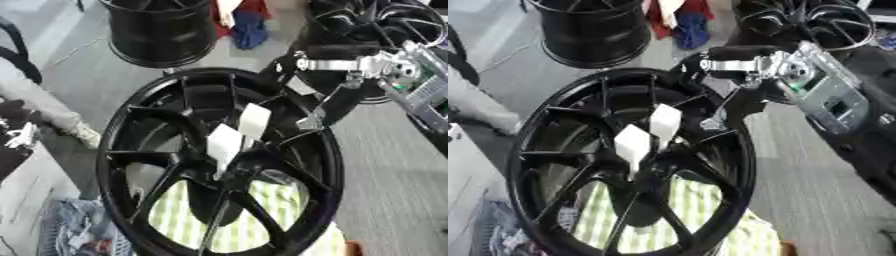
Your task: Pull the pin out of the wheel hub.
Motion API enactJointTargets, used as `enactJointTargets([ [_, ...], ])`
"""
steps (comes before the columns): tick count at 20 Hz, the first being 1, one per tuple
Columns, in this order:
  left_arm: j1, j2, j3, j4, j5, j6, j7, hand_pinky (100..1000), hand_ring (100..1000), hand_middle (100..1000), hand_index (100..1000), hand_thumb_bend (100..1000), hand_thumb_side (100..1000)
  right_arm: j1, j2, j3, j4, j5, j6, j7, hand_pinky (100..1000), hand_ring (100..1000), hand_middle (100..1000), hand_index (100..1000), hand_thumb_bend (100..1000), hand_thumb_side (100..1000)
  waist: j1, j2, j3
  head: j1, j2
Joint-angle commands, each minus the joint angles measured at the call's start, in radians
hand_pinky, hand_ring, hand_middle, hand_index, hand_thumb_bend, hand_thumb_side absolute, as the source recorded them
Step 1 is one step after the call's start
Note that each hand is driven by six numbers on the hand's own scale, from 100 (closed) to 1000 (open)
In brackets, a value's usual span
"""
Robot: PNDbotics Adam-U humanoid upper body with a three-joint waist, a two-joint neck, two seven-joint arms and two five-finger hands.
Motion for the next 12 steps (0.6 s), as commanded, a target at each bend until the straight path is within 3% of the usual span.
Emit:
enactJointTargets([
  [1,-0.011,0.014,0.001,-0.016,-0.005,-0.001,-0.004,552,603,626,763,290,295,-0.022,-0.005,-0.017,0.007,0.011,-0.001,0.031,812,848,852,926,340,252,0.005,-0.009,0.0,0.002,-0.002],
  [12,-0.012,0.013,0.0,-0.016,-0.005,-0.001,-0.006,552,603,626,764,289,295,-0.04,0.038,0.0,0.048,0.013,-0.01,0.049,806,839,842,920,329,261,0.007,-0.008,0.005,-0.003,-0.002],
])
